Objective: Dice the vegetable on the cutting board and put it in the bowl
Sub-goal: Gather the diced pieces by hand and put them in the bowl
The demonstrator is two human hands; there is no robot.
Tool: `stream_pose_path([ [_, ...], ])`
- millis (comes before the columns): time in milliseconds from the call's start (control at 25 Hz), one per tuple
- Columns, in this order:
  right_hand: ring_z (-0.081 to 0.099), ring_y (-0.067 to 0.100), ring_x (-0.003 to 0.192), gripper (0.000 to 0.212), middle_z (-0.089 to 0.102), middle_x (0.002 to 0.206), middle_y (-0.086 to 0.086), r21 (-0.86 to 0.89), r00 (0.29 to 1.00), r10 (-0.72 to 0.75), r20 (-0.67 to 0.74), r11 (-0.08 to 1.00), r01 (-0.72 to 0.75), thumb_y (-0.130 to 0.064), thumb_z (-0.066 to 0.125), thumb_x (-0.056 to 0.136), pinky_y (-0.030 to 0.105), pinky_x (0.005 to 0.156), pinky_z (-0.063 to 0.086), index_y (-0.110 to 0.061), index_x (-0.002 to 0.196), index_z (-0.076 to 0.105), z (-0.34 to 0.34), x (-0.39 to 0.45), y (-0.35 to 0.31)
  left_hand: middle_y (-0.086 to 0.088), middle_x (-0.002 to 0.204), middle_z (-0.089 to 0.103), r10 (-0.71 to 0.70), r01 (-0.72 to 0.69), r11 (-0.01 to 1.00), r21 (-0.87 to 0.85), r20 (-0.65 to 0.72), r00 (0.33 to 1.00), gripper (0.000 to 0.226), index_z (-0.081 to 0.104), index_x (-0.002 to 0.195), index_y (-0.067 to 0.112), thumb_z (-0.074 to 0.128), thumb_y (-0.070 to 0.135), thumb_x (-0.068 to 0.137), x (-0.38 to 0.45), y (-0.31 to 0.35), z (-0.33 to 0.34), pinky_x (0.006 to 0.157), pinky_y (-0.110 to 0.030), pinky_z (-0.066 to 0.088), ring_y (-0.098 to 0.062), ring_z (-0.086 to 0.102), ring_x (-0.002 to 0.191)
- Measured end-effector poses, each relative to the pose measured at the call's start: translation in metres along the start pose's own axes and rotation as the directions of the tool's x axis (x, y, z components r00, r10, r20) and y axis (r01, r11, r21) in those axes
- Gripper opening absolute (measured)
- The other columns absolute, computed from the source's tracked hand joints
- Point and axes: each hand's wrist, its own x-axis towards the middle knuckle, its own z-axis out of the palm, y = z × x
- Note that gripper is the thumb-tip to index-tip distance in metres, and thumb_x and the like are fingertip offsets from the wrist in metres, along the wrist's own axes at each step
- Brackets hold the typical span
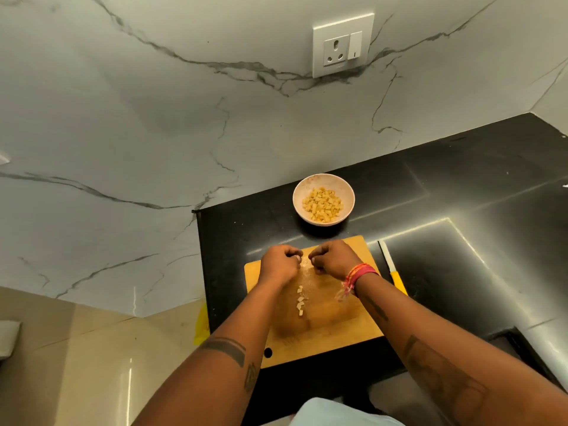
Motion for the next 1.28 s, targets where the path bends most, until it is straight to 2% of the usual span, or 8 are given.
stream_pose_path([
  [160, 0.062, 0.027, 0.112, 0.034, 0.067, 0.121, 0.008, -0.539, 0.974, -0.191, 0.124, 0.811, 0.228, -0.006, 0.06, 0.092, 0.033, 0.097, 0.05, -0.016, 0.122, 0.073, 0.042, -0.025, 0.018, 0.001, 0.12, 0.071, 0.115, -0.132, 0.95, 0.284, 0.075, 0.991, 0.027, 0.073, 0.119, 0.02, 0.062, 0.01, 0.097, -0.025, -0.046, -0.003, 0.096, -0.026, 0.05, -0.016, 0.064, 0.111],
  [320, 0.044, 0.032, 0.121, 0.052, 0.043, 0.132, 0.013, -0.707, 0.921, -0.3, 0.247, 0.594, 0.383, -0.009, 0.066, 0.089, 0.043, 0.101, 0.048, -0.009, 0.139, 0.053, 0.07, -0.048, 0.035, -0.003, 0.133, 0.046, 0.146, -0.257, 0.84, 0.478, 0.256, 0.955, 0.049, 0.05, 0.14, 0.02, 0.066, 0.024, 0.094, -0.045, -0.075, 0.006, 0.101, -0.032, 0.047, -0.023, 0.055, 0.114],
  [400, 0.044, 0.033, 0.12, 0.046, 0.041, 0.131, 0.013, -0.714, 0.924, -0.302, 0.235, 0.592, 0.375, -0.009, 0.061, 0.092, 0.041, 0.099, 0.049, -0.008, 0.138, 0.052, 0.073, -0.055, 0.04, -0.005, 0.132, 0.043, 0.169, -0.271, 0.794, 0.543, 0.232, 0.958, 0.044, 0.048, 0.137, 0.02, 0.062, 0.023, 0.095, -0.046, -0.082, 0.012, 0.1, -0.04, 0.05, -0.025, 0.053, 0.113],
  [600, 0.05, 0.032, 0.113, 0.033, 0.046, 0.126, 0.014, -0.658, 0.957, -0.275, 0.095, 0.704, 0.268, -0.008, 0.053, 0.096, 0.039, 0.093, 0.048, -0.008, 0.128, 0.058, 0.089, -0.067, 0.043, -0.006, 0.121, 0.053, 0.233, -0.24, 0.805, 0.542, 0.083, 0.969, 0.022, 0.055, 0.123, 0.017, 0.05, 0.018, 0.101, -0.057, -0.085, 0.024, 0.091, -0.039, 0.051, -0.024, 0.055, 0.105],
  [800, 0.065, 0.032, 0.102, 0.028, 0.07, 0.115, 0.014, -0.432, 0.985, -0.142, -0.094, 0.898, 0.088, -0.018, 0.058, 0.094, 0.033, 0.083, 0.05, -0.013, 0.117, 0.074, 0.1, -0.062, 0.038, -0.007, 0.114, 0.068, 0.175, -0.117, 0.918, 0.378, -0.122, 0.977, 0.026, 0.069, 0.116, 0.017, 0.051, 0.01, 0.099, -0.054, -0.089, 0.036, 0.086, -0.034, 0.055, -0.022, 0.063, 0.1],
  [960, 0.068, 0.021, 0.108, 0.025, 0.075, 0.114, 0.003, -0.185, 0.985, 0.043, -0.168, 0.98, -0.075, -0.012, 0.065, 0.092, 0.027, 0.09, 0.052, -0.017, 0.112, 0.079, 0.095, -0.054, 0.039, -0.001, 0.114, 0.074, -0.074, 0.097, 0.99, 0.099, -0.211, 0.975, 0.027, 0.077, 0.114, 0.02, 0.058, 0.012, 0.096, -0.057, -0.079, 0.037, 0.084, -0.027, 0.049, -0.022, 0.066, 0.106],
  [1200, 0.073, 0.022, 0.09, 0.012, 0.079, 0.094, 0.004, 0.009, 0.986, 0.14, -0.085, 0.99, -0.14, -0.014, 0.075, 0.087, 0.039, 0.086, 0.06, -0.016, 0.098, 0.082, 0.088, -0.043, 0.043, 0.0, 0.09, 0.077, -0.389, 0.343, 0.891, -0.298, -0.107, 0.915, 0.016, 0.078, 0.078, 0.024, 0.072, 0.015, 0.09, -0.042, -0.077, 0.032, 0.072, -0.037, 0.064, -0.018, 0.073, 0.078],
  [1280, 0.073, 0.019, 0.084, 0.013, 0.077, 0.09, 0.004, 0.109, 0.984, 0.175, -0.032, 0.979, -0.171, -0.011, 0.077, 0.087, 0.032, 0.078, 0.062, -0.01, 0.1, 0.08, 0.083, -0.042, 0.044, -0.005, 0.087, 0.076, -0.43, 0.377, 0.825, -0.421, -0.032, 0.902, 0.013, 0.079, 0.082, 0.017, 0.074, 0.006, 0.089, -0.041, -0.073, 0.027, 0.07, -0.036, 0.065, -0.02, 0.074, 0.077],
])
